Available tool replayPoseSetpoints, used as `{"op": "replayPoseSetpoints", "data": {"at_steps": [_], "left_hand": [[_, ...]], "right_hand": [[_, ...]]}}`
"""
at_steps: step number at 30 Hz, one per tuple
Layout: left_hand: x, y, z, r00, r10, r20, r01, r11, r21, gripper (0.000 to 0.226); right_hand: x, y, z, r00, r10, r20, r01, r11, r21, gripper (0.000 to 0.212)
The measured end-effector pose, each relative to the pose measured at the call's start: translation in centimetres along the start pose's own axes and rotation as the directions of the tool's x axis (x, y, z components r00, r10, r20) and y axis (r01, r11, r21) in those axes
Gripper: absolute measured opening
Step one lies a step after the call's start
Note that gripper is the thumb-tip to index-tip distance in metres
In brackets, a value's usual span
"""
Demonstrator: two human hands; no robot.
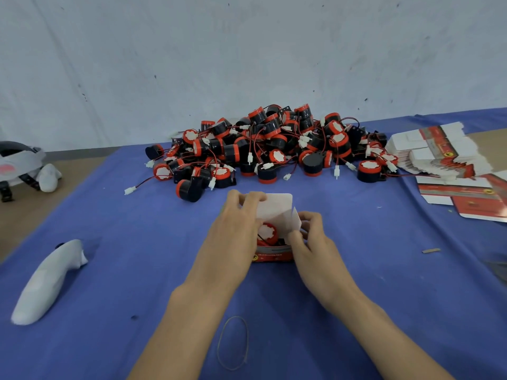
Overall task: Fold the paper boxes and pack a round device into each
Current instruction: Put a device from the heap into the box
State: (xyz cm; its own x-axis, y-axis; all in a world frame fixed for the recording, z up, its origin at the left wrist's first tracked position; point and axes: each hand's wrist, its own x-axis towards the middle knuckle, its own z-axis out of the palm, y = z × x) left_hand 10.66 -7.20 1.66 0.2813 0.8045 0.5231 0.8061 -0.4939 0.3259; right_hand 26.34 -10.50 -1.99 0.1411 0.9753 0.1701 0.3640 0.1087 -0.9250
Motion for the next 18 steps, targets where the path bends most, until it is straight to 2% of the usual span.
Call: {"op": "replayPoseSetpoints", "data": {"at_steps": [4, 7, 9, 12, 15, 18], "left_hand": [[-0.4, 0.6, -0.1, 0.995, 0.073, -0.074, -0.082, 0.990, -0.117, 0.034], [-0.4, 1.0, -0.1, 0.954, 0.237, -0.182, -0.228, 0.971, 0.066, 0.032], [-0.3, 1.2, 0.3, 0.932, 0.308, -0.191, -0.291, 0.950, 0.110, 0.025], [-0.4, 0.8, 0.7, 0.961, 0.258, -0.104, -0.246, 0.962, 0.120, 0.015], [-0.7, -0.1, 0.8, 0.984, 0.178, 0.021, -0.179, 0.968, 0.178, 0.017], [-0.5, 0.0, 0.7, 0.992, 0.128, -0.018, -0.123, 0.978, 0.168, 0.020]], "right_hand": [[0.0, 0.0, 0.2, 0.999, 0.014, -0.031, -0.013, 0.998, 0.054, 0.024], [0.2, 0.2, 0.4, 0.998, 0.016, -0.053, -0.013, 0.998, 0.062, 0.031], [0.3, 0.2, 0.6, 0.998, 0.036, -0.054, -0.033, 0.998, 0.058, 0.021], [0.4, -0.1, 0.7, 0.996, 0.069, -0.061, -0.068, 0.998, 0.015, 0.014], [0.4, -0.4, 0.7, 0.995, 0.086, -0.057, -0.084, 0.996, 0.029, 0.012], [0.3, -0.3, 0.7, 0.996, 0.079, -0.036, -0.077, 0.996, 0.051, 0.007]]}}
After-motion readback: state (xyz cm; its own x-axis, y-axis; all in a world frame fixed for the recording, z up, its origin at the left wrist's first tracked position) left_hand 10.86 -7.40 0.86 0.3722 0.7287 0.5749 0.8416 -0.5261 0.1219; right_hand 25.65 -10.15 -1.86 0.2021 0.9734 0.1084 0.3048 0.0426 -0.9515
